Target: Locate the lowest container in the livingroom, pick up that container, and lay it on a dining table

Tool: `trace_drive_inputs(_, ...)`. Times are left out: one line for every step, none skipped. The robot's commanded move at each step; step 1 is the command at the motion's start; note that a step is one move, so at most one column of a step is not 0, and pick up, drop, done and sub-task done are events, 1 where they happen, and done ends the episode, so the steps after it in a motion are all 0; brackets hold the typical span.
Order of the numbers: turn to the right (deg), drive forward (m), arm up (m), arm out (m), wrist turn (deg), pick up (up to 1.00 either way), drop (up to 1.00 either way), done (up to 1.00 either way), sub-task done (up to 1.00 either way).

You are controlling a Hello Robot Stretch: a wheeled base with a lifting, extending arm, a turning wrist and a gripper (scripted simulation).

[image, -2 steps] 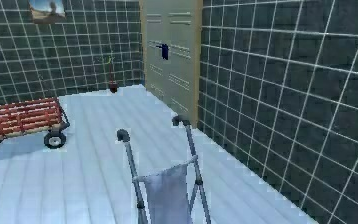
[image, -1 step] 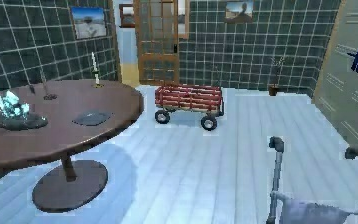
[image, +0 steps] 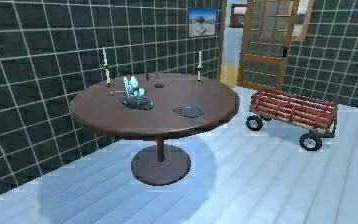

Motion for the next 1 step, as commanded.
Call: trace_drive_inputs(0.0,0.4,0.0,0.0,0.0,0.0,0.0,0.0,0.0)
